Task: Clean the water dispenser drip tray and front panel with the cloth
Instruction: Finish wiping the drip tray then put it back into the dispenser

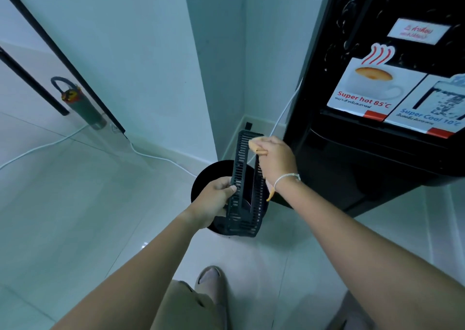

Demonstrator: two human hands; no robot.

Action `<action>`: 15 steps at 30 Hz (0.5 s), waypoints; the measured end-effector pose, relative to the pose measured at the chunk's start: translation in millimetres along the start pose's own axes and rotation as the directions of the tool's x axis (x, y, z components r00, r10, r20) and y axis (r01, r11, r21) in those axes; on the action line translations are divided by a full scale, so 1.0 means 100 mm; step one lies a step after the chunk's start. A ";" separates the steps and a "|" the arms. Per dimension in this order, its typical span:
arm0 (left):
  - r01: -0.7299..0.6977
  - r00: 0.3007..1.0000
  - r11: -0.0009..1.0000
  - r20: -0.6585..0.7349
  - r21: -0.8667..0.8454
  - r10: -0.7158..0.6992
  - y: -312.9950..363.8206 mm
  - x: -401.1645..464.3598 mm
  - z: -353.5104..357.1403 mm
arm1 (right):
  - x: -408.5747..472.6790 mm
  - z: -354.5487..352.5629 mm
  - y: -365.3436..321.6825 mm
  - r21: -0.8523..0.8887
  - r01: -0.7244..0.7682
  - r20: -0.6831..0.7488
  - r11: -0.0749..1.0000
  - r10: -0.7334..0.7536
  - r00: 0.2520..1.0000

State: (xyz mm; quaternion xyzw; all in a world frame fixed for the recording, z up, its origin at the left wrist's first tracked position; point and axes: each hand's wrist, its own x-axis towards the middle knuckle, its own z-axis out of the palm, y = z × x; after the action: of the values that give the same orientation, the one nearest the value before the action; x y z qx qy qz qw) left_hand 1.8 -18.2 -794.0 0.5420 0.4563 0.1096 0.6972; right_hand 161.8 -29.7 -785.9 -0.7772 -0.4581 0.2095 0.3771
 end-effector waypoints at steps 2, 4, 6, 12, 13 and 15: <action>0.000 0.998 0.999 -0.057 -0.036 -0.002 0.07 0.06 -0.01 | -0.28 0.13 0.08 -0.011 0.036 0.040 0.999 -0.036 0.999; 0.006 0.995 1.000 -0.096 -0.030 -0.009 0.06 0.11 -0.04 | -0.60 0.24 0.16 -0.019 0.059 0.081 0.998 -0.058 0.995; 0.024 0.994 1.000 -0.102 0.010 -0.023 0.01 0.12 -0.06 | -0.81 0.27 0.20 0.016 0.003 0.131 1.000 -0.005 0.991; 0.004 1.000 0.991 0.012 0.137 -0.005 -0.05 -0.04 0.05 | -0.17 0.03 0.05 -0.034 -0.069 -0.068 0.997 0.067 0.995; -0.010 1.000 0.989 0.020 0.148 0.007 -0.04 -0.05 0.05 | -0.05 -0.02 0.00 -0.025 -0.066 -0.084 0.997 0.064 0.994; -0.038 0.999 0.985 0.016 0.170 0.036 0.01 -0.04 0.05 | 0.04 -0.08 -0.08 -0.010 -0.035 -0.086 0.999 0.034 0.996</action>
State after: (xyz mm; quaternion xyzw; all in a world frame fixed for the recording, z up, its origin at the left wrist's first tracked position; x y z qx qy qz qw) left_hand 3.6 -23.4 -791.5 0.6087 0.4493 0.0799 0.6490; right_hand 164.4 -26.8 -774.7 -0.7955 -0.4293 0.1795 0.3882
